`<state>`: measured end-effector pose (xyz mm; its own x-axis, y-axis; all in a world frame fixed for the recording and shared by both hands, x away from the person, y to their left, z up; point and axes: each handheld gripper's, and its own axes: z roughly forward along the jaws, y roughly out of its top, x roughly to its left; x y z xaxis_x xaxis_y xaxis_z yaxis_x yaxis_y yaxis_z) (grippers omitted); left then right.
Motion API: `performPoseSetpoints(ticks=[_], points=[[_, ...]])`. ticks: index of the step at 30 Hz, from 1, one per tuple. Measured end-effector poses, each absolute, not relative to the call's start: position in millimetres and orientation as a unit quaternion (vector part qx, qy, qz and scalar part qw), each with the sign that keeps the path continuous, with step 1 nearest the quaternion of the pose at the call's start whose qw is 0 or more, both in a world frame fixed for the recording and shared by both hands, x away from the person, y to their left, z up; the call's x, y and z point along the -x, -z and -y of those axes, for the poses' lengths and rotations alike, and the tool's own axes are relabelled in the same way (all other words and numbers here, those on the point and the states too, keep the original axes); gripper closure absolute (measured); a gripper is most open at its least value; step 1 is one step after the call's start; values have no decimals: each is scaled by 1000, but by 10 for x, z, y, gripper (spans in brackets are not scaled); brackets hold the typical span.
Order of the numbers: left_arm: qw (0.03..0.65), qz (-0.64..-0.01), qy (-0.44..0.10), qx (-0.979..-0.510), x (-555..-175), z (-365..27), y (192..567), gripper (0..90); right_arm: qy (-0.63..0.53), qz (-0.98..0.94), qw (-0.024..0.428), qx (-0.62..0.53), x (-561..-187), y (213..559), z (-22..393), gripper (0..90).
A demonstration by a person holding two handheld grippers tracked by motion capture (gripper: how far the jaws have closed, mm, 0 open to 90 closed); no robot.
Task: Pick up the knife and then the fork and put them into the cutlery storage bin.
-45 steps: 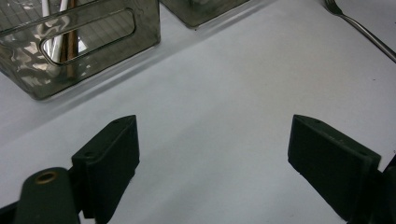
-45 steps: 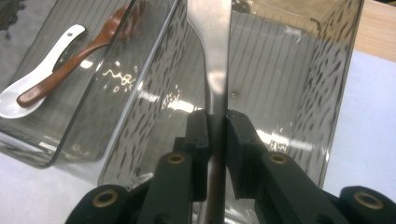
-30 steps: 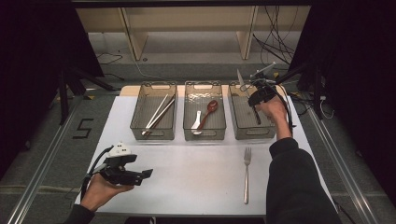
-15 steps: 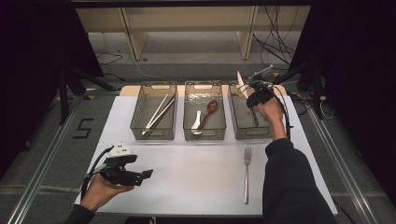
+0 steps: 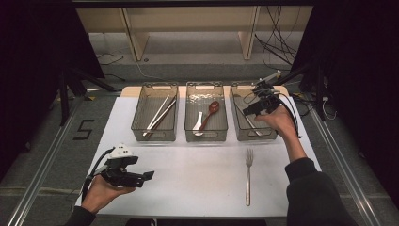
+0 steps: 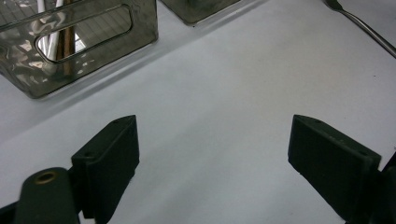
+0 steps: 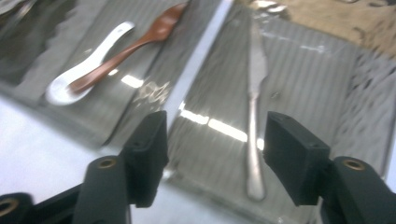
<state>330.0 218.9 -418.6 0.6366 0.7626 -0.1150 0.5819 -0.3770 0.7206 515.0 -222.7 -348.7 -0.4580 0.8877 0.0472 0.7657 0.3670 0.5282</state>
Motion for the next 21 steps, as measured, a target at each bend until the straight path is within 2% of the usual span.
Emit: performPoseSetpoints(ticks=[10, 21], points=[[381, -410, -122, -820, -3297, -2193, 4177, 158, -269, -847, 123, -440, -4480, 3549, 2144, 350], [383, -414, -123, -817, -3295, -2208, 4182, 158, -283, -864, 82, -409, -4023, 3860, 2031, 344]])
